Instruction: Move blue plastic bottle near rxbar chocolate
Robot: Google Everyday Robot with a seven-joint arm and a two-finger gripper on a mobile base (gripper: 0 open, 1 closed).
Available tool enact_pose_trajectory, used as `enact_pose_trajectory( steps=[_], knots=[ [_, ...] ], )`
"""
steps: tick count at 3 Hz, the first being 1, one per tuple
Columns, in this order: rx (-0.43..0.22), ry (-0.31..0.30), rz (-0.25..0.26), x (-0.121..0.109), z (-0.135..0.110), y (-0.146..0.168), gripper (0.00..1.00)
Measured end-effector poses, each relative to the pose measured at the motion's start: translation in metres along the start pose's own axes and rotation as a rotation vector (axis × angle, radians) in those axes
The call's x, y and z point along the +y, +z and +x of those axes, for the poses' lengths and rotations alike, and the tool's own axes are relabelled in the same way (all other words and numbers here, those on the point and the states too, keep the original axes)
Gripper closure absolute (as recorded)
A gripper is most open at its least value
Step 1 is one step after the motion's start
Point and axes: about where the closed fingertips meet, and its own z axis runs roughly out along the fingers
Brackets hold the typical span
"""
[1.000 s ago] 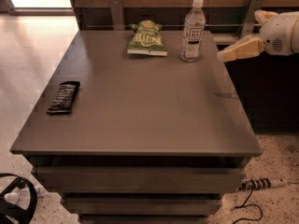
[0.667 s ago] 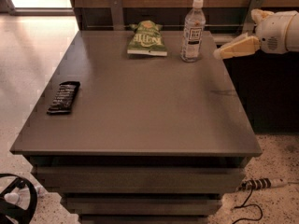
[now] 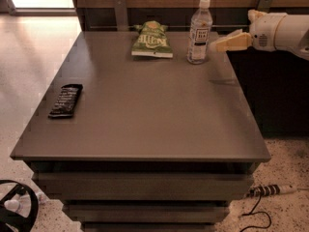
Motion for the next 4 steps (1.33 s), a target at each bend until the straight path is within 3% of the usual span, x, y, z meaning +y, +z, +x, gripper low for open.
enact_pose_trajectory(
  steps=[2, 4],
  knots=[
    [-0.068, 0.093, -0.067, -0.008, 0.007, 0.061, 0.00],
    [-0.105, 0.129, -0.158, 0.007, 0.008, 0.100, 0.00]
  ],
)
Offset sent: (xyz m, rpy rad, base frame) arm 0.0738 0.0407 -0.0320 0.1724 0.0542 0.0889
